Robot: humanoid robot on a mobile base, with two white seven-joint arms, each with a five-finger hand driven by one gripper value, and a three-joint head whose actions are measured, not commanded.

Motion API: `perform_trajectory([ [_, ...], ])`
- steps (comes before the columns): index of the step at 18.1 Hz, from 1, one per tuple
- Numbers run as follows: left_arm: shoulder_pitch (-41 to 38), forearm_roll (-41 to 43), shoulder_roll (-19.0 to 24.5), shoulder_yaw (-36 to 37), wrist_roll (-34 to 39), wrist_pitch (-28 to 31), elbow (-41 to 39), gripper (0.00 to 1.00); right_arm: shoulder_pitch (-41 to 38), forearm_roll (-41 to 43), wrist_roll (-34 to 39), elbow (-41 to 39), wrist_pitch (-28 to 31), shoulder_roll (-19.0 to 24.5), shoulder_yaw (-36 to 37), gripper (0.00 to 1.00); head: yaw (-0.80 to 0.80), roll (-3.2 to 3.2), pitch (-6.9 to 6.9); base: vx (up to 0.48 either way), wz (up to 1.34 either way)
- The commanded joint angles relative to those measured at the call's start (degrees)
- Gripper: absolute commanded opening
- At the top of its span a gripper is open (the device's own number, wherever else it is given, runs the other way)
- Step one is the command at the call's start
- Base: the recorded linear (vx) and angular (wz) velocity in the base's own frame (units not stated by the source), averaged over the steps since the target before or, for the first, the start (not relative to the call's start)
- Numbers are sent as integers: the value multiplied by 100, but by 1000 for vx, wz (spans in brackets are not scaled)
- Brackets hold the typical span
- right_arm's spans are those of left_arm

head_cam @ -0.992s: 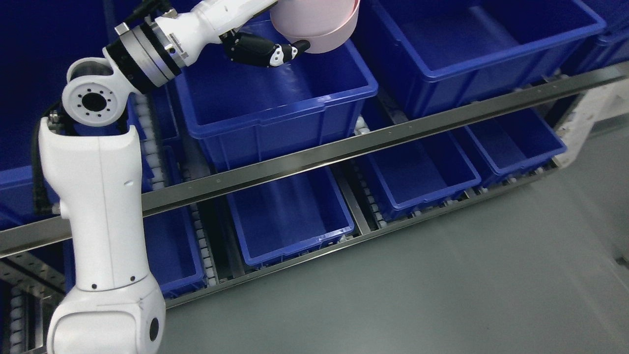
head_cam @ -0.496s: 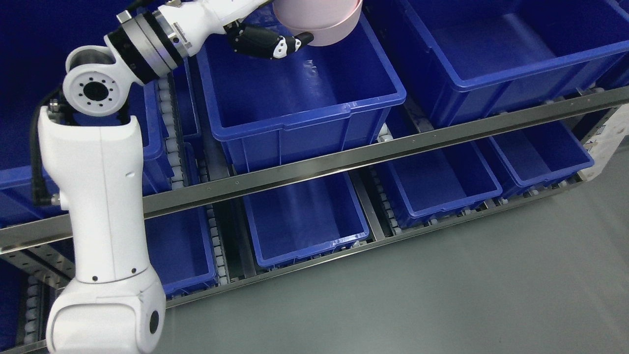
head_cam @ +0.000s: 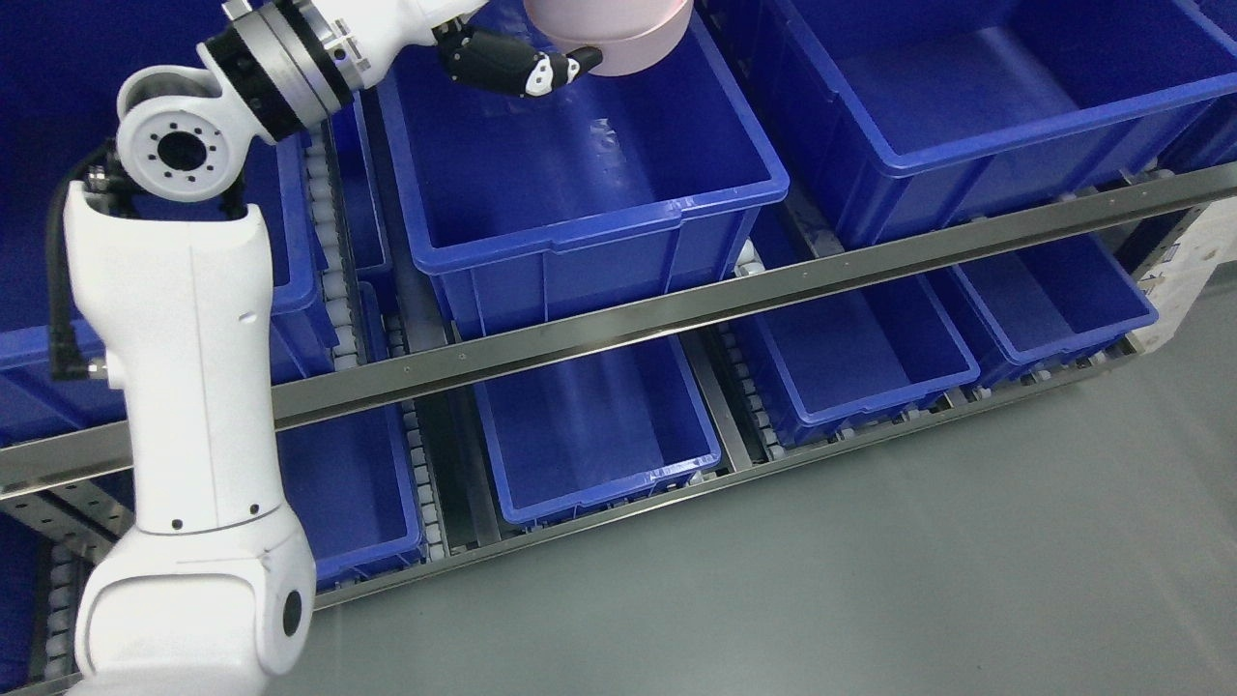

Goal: Stack pink IKEA bowls on left shelf middle
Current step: 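Lower the stacked bowls into the upper blue bin and release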

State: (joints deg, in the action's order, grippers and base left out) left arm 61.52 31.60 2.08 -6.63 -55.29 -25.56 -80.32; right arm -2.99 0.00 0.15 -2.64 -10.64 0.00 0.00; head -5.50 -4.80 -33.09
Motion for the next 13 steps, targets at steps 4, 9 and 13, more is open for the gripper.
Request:
perform_trajectory([
  [4, -139, 311, 1119, -296, 115, -10, 1772, 6, 0, -44, 2, 0, 0, -100, 53, 100, 0, 0, 0, -4, -18],
  [9, -184, 400, 725, 293, 755, -2, 2678, 7, 0, -44, 2, 0, 0, -100, 53, 100, 0, 0, 0, 2, 8],
  [13, -96, 409, 83, 390, 1090, -2, 3047, 7, 0, -44, 2, 0, 0, -100, 61, 100, 0, 0, 0, 0, 0],
])
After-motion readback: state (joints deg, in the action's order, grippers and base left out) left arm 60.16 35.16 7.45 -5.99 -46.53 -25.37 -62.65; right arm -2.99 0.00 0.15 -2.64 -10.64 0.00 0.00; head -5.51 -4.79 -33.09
